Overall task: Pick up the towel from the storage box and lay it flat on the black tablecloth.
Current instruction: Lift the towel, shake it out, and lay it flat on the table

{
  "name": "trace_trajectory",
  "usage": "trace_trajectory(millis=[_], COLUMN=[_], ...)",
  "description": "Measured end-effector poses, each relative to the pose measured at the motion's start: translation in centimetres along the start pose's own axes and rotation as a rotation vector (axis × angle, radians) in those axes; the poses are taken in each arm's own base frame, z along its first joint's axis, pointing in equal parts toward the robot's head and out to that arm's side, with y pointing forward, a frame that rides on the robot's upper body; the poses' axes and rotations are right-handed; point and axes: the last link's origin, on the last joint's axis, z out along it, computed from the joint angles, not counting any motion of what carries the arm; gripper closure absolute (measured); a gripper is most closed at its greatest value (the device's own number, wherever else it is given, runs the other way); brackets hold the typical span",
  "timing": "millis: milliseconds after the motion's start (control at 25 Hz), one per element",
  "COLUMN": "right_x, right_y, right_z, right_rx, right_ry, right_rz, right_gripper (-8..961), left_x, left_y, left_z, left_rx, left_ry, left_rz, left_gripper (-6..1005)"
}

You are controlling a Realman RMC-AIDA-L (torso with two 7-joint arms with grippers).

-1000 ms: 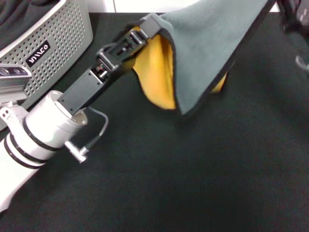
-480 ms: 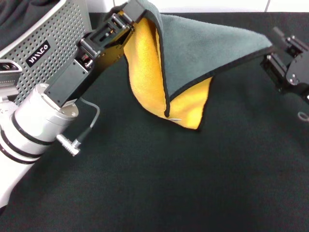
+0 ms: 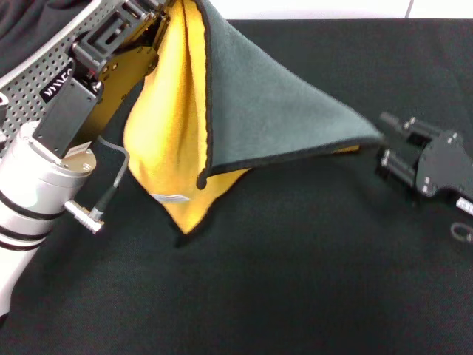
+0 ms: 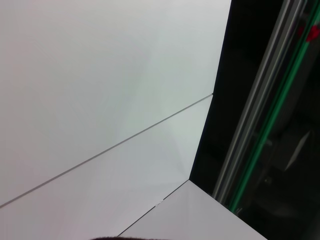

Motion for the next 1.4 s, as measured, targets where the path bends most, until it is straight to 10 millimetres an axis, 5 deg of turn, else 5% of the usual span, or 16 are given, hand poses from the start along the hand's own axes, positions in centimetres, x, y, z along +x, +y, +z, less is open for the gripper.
trace_trajectory(millis=[400, 960, 1080, 1400], right_x=[0.9, -0.8, -1.2, -0.2], right_y=[0.5, -0.3, 0.6, 4.4], right_z=[-3.2, -7.8, -6.8, 0.8], right_rx=[-0.090, -0.050, -0.092, -0.072], right_ry=[0.120, 0.077, 0.014, -0.148], right_rz=[-0.066, -0.113, -0.126, -0.402], right_gripper=[546, 552, 553, 556], left_x=[0.5, 1.4, 1.3, 0.7], left_y=[0.0, 0.0, -0.1, -0.5], left_z=[-0.1, 0.2, 0.3, 0.8], left_rx=[0.006, -0.003, -0.002, 0.017], left_ry=[0.031, 0.104, 0.108, 0.125], left_rz=[0.031, 0.057, 0.056, 0.065], left_gripper=[983, 982, 981, 980])
